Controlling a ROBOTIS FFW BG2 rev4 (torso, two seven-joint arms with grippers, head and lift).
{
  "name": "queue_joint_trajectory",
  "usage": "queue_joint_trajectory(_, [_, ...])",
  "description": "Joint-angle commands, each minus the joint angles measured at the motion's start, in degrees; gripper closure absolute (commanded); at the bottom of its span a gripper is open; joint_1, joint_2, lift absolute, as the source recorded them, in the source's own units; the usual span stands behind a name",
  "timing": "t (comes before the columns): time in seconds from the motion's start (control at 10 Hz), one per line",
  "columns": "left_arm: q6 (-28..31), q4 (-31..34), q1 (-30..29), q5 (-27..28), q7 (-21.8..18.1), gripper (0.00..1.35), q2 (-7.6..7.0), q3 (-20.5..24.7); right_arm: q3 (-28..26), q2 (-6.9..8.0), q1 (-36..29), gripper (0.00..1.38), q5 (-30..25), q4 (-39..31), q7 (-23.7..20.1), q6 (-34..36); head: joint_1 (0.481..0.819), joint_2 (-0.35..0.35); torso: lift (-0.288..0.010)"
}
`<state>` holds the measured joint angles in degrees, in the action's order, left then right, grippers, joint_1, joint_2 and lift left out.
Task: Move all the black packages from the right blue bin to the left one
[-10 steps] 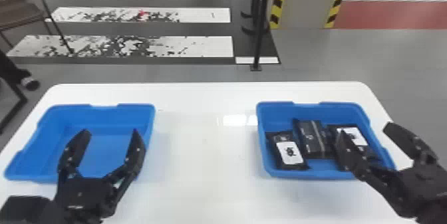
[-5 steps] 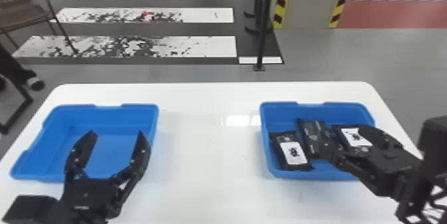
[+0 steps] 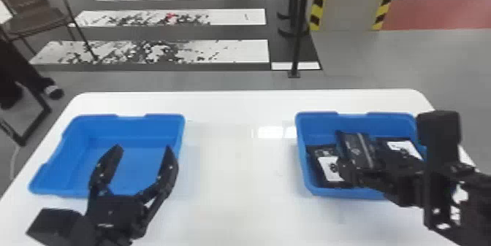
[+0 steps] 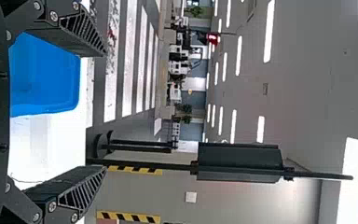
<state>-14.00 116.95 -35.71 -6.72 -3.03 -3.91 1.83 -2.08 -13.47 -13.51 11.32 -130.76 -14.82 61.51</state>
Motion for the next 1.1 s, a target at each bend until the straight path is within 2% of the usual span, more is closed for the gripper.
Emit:
queue_joint_trajectory(0.0, [0.22, -0.44, 0.14, -0.71, -0.49, 0.18, 0.05, 0.11, 0.94, -0.07, 3.10, 0.16, -0.01, 3.84, 0.15, 1.35, 0.695, 0.051, -0.154])
queue_joint_trajectory(0.2, [0.36, -0.44, 0.28, -0.94, -0.84, 0.18, -0.04, 0.23, 2.53, -0.33, 6.06, 0.16, 0.90, 9.33, 0.15, 1.49, 0.695, 0.047, -0.154])
queue_joint_trajectory(0.4, [-0.06, -0.72, 0.42, -1.05, -1.19, 0.18, -0.04, 0.23, 5.16, -0.60, 7.89, 0.16, 0.56, 11.30, 0.41, 1.91, 0.695, 0.055, -0.154])
queue_joint_trajectory(0.7, [-2.17, -1.29, 0.42, -1.17, -1.37, 0.19, 0.05, 0.80, 8.48, -1.03, 9.99, 0.15, 1.02, 13.27, 1.99, 4.16, 0.695, 0.083, -0.154])
queue_joint_trajectory(1.0, [-3.15, -2.13, 0.56, -1.28, -1.37, 0.18, 0.13, 1.14, 9.73, -1.21, 10.84, 0.16, 0.45, 11.86, 3.84, 8.66, 0.695, 0.103, -0.154])
